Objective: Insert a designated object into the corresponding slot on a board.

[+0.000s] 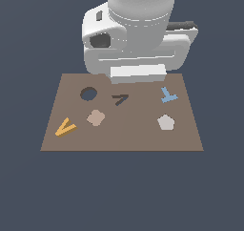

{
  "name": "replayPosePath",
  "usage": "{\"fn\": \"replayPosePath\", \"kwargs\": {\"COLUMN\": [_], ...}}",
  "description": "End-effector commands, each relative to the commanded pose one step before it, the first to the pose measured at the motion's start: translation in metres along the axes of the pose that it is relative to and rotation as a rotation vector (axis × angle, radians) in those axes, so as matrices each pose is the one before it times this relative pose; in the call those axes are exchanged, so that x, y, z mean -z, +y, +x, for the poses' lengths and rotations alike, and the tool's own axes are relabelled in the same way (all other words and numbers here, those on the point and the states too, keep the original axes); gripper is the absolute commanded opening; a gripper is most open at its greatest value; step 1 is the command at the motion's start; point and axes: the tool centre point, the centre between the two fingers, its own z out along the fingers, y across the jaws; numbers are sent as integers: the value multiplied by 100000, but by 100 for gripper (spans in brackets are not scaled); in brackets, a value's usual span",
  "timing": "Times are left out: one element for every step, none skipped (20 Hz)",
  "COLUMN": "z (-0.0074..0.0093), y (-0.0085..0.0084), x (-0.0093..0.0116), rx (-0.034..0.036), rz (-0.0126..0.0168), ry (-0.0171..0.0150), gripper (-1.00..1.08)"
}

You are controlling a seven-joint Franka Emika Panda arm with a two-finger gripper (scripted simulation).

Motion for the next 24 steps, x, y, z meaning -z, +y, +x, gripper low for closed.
{"fn": "replayPosePath", "kwargs": {"z": [0, 18, 56, 93, 130, 167, 204, 241, 278, 315, 352, 389, 427, 464, 502, 540, 579, 618, 659, 701, 744, 759, 729, 699], "y": [1, 23, 50, 91, 129, 168, 204, 242, 279, 316, 354, 392, 431, 469, 508, 549, 589, 630, 674, 718, 765, 782, 751, 721], "x": [0, -12, -38, -62, -87, -112, -136, -161, -186, -210, -235, -259, -283, -308, -332, -357, -382, -407, -433, -459, -486, -495, -474, -453], "rx": [0, -97, -258, -442, -621, -801, -978, -1156, -1334, -1511, -1691, -1870, -2051, -2232, -2417, -2604, -2793, -2986, -3186, -3392, -3606, -3683, -3539, -3396], "rz": [0, -4, -5, -9, -12, -15, -18, -21, -24, -27, -29, -31, -33, -34, -35, -35, -35, -34, -33, -31, -28, -24, -19, -15], "ry": [0, 6, 13, 22, 31, 39, 48, 57, 66, 75, 84, 93, 102, 111, 120, 130, 139, 148, 158, 167, 176, 178, 170, 161], "gripper": [100, 100, 100, 100, 100, 100, 100, 100, 100, 100, 100, 100, 100, 100, 100, 100, 100, 100, 100, 100, 100, 100, 100, 100]}}
